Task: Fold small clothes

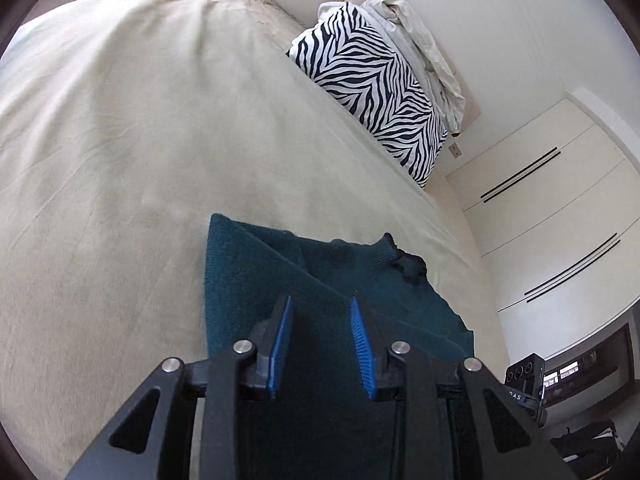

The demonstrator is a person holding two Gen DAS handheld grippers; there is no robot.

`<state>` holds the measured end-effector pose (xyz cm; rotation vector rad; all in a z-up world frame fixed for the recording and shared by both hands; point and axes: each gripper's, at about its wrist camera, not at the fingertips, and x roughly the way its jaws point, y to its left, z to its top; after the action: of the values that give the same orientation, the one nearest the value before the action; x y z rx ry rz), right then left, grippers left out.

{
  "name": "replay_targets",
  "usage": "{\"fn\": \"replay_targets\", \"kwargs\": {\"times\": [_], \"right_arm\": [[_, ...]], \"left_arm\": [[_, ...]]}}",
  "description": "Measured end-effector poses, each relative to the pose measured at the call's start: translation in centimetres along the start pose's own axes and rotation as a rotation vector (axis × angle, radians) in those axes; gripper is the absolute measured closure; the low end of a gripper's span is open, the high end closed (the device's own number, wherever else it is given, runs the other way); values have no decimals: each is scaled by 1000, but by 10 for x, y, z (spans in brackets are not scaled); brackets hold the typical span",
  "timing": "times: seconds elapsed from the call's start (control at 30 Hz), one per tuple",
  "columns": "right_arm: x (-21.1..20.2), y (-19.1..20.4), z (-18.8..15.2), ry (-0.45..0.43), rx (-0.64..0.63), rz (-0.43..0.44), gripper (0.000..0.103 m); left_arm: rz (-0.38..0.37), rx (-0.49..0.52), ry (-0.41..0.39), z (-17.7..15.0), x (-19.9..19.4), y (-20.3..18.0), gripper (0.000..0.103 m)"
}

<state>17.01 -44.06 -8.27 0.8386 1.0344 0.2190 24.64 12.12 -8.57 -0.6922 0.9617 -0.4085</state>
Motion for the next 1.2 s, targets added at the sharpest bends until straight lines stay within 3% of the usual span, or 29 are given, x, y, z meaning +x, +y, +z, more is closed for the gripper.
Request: {"fn": "replay_targets", "kwargs": {"times": [0.03, 0.07, 0.13, 0.27, 0.33, 0.4, 0.43, 0.53, 0.7, 0.93, 1.1, 1.2], "right_arm": [[-1, -1, 0, 0, -4, 8, 90], [-1, -2, 0, 2, -6, 13, 90], [-2, -4, 1, 5, -3, 25, 90], [-12, -1, 1, -34, 9, -4, 88], [-25, 5, -1, -97, 7, -8, 85], [-34, 13, -2, -131, -2, -16, 80], [-37, 17, -2, -141, -12, -5, 74], [-29, 29, -5, -124, -43, 25, 45], [-4, 26, -14, -56, -61, 5, 45], [-24, 21, -24, -99, -59, 30, 46], [-21, 17, -29, -79, -93, -34, 46], [-21, 11, -35, -66, -138, -42, 47]], "left_arm": [[-3, -41, 25, 4, 10, 14, 73], [-20, -69, 28, 5, 15, 26, 86], [-23, -80, 30, 4, 19, 39, 98], [-63, -84, 17, 4, 17, 41, 100], [-63, -76, -4, 5, 11, 37, 94], [-81, -63, -51, 6, 0, 33, 75], [-85, -60, -71, 7, -2, 31, 66], [-62, -54, -63, 9, 2, 31, 63], [-36, -14, -73, -4, -4, 25, 64], [-24, 114, -47, -56, -31, -2, 63], [73, 238, 19, -88, -30, -14, 61], [97, 254, 30, -93, -39, -15, 61]]}}
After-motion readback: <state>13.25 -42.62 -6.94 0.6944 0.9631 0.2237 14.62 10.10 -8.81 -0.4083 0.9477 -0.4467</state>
